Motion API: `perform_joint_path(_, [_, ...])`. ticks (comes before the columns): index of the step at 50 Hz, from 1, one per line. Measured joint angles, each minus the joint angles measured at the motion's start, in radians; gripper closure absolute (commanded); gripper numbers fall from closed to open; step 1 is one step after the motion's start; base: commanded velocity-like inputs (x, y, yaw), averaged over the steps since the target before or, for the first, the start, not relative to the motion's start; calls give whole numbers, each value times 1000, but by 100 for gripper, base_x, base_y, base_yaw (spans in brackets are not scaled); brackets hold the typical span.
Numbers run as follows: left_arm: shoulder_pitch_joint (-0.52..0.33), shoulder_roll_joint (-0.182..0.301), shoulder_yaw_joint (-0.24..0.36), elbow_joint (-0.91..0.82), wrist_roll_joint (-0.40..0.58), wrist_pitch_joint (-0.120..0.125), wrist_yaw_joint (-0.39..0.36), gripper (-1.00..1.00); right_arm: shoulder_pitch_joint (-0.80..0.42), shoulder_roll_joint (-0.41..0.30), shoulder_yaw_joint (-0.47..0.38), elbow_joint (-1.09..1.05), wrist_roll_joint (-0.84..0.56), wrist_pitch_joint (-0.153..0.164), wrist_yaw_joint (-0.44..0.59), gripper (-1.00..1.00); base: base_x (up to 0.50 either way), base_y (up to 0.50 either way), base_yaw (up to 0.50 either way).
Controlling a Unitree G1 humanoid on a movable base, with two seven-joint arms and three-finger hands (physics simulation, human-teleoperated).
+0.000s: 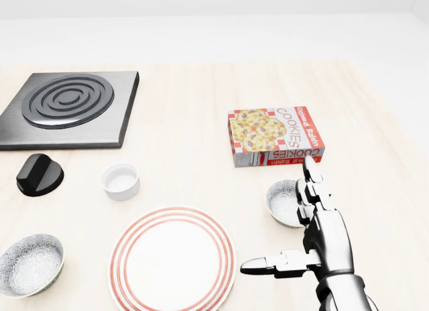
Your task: Pick the akita bowl next to the plate and place it on the plate.
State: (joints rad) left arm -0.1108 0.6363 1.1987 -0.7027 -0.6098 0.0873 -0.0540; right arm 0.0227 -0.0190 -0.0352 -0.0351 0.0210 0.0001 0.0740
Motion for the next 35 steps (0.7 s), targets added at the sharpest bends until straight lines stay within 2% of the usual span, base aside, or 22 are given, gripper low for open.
perform_joint_path(4, [58, 31, 135, 39, -64, 0, -2, -100, 0, 0, 0, 3, -1, -2, -1, -100, 0, 0, 0])
perform_joint_path(8, [112, 35, 229, 87, -99, 0, -13, -100, -1, 0, 1, 5, -3, -3, -2, -100, 0, 0, 0])
perform_joint_path(11, [151, 21, 277, 136, -106, 0, -29, -100, -1, 0, 1, 5, -3, -3, -3, -100, 0, 0, 0])
perform_joint_path(19, [250, -30, 359, 316, -110, 0, -79, -100, -1, 0, 2, 7, -5, -5, -3, -100, 0, 0, 0])
perform_joint_path(28, [351, -74, 369, 566, -140, 0, -122, -100, 1, 0, 3, 6, -10, -6, -2, -100, 0, 0, 0])
perform_joint_path(35, [380, -113, 290, 769, -148, -1, -149, -100, 0, 0, 5, 10, -17, -12, -5, -100, 0, 0, 0])
